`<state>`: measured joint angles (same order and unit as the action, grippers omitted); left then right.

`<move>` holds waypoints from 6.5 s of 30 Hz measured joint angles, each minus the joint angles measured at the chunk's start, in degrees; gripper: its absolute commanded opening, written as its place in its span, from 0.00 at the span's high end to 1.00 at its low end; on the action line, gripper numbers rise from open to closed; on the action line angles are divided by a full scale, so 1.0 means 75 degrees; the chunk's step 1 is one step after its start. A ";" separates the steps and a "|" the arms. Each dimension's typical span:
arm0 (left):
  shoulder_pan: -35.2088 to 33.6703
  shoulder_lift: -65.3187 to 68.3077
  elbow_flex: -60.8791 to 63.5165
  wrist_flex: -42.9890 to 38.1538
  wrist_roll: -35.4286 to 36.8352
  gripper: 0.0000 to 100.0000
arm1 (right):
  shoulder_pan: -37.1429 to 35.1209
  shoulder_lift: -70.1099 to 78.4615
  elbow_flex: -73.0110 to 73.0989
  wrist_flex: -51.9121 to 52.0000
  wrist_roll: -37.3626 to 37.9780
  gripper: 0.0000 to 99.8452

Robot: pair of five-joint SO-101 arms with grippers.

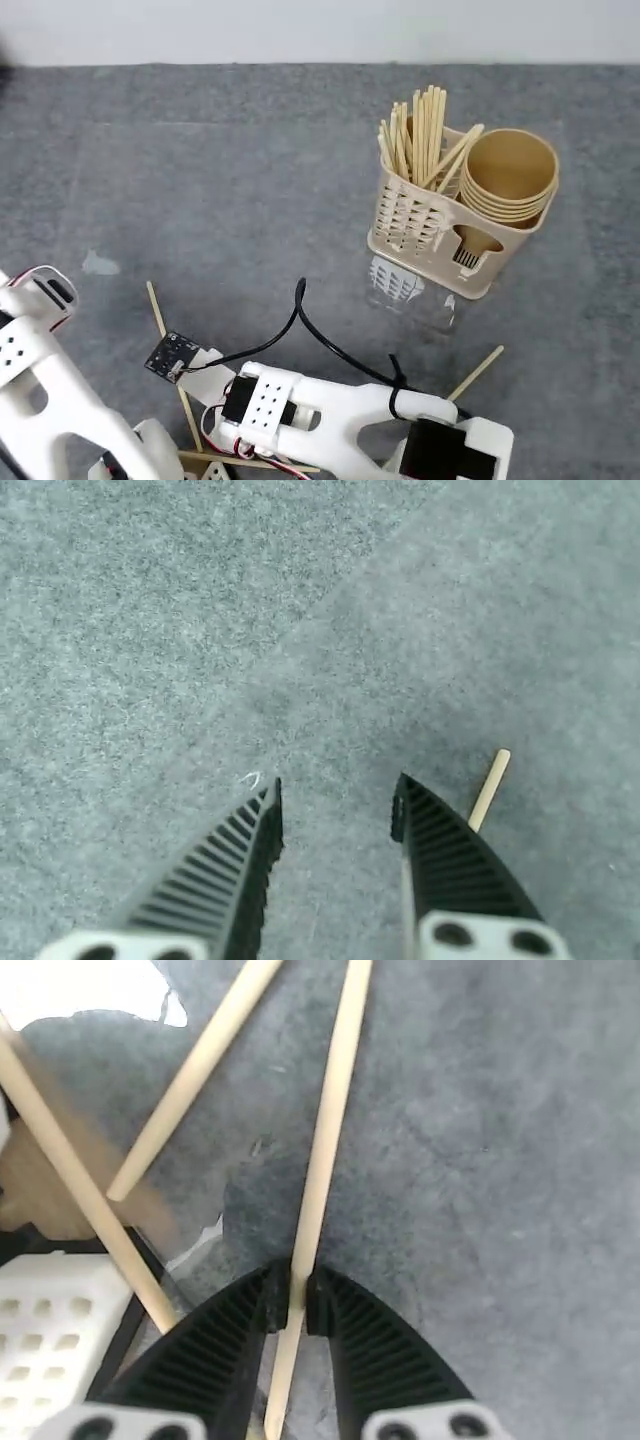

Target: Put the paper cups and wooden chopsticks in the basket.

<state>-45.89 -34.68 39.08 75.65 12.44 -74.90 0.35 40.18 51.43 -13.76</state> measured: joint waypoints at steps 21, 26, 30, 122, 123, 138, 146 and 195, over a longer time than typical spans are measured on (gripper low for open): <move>0.0633 0.0000 0.0340 0.0270 -0.0586 0.82 | 0.3892 -0.3704 0.0094 0.1137 0.1442 0.99; 0.1442 0.0000 0.0598 0.0586 -0.0738 0.82 | 0.4829 -0.4442 0.0105 0.1137 0.1207 0.99; 0.2051 0.0000 0.0844 0.0645 -0.0727 0.82 | 0.5310 -0.4900 0.0105 0.1137 0.1055 0.99; 0.5533 0.4653 -0.4360 -0.0387 0.1383 0.99 | 0.9272 -0.7291 -0.0129 -0.5158 0.1946 0.99; 0.5533 0.4653 -0.4360 -0.0387 0.1383 0.99 | 0.9366 -0.7115 0.0059 -0.5439 0.1946 0.99; 0.5720 0.4255 -0.4571 -0.0387 0.1383 0.99 | 0.9377 -0.5826 0.0949 -0.5451 0.1969 0.77; 0.6470 0.2872 -0.5404 -0.0586 0.1442 0.99 | 0.7971 -0.7853 0.1067 -0.2110 0.1969 0.96; 1.0467 0.3540 -0.3892 -0.7725 0.0293 0.90 | 0.6166 -0.7408 0.4700 -0.1371 0.1969 0.99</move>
<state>32.62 -8.13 9.89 17.71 14.64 -28.66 -55.21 75.43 41.14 1.01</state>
